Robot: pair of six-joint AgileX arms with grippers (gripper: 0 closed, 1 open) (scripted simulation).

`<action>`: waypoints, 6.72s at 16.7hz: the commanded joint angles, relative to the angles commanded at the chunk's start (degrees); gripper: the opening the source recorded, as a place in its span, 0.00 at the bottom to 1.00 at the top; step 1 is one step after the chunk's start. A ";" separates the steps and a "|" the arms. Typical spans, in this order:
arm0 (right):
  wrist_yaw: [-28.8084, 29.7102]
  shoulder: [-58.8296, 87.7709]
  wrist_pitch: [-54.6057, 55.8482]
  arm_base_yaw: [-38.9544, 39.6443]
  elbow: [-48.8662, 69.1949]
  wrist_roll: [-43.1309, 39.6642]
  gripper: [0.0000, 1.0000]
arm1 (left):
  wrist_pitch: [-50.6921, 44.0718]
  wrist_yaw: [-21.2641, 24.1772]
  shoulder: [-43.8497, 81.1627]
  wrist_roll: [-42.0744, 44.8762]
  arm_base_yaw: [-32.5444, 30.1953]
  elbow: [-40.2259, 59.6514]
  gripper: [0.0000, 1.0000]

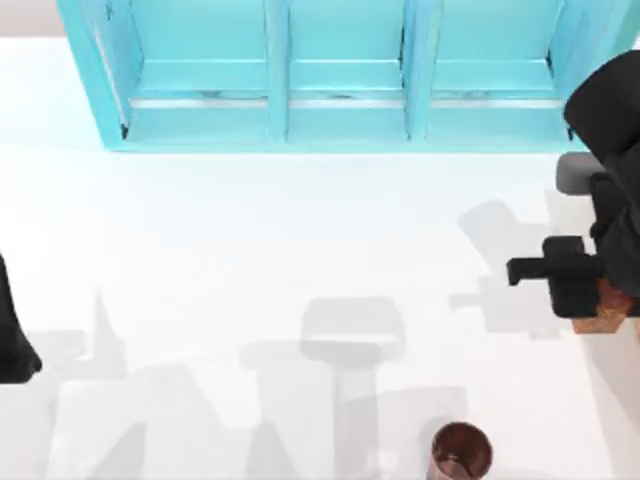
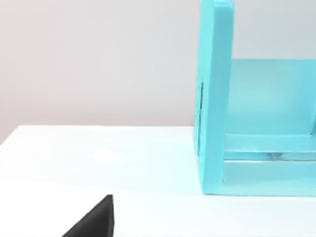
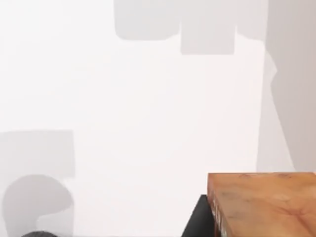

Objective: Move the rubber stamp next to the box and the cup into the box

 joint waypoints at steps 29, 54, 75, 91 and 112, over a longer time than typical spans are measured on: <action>-0.13 4.41 13.56 -0.98 -8.89 -0.87 0.60 | 0.00 0.00 0.00 0.00 0.00 0.00 1.00; -0.12 2.90 2.50 -0.94 0.52 -0.93 1.00 | 0.00 0.00 0.00 0.00 0.00 0.00 1.00; -1.44 1.88 -9.66 6.37 7.84 6.66 1.00 | 0.00 0.00 0.00 0.00 0.00 0.00 1.00; -5.60 3.58 -6.48 22.03 1.33 23.13 1.00 | 0.00 0.00 0.00 0.00 0.00 0.00 1.00; -5.60 8.50 10.25 22.39 -10.41 23.56 0.32 | 0.00 0.00 0.00 0.00 0.00 0.00 1.00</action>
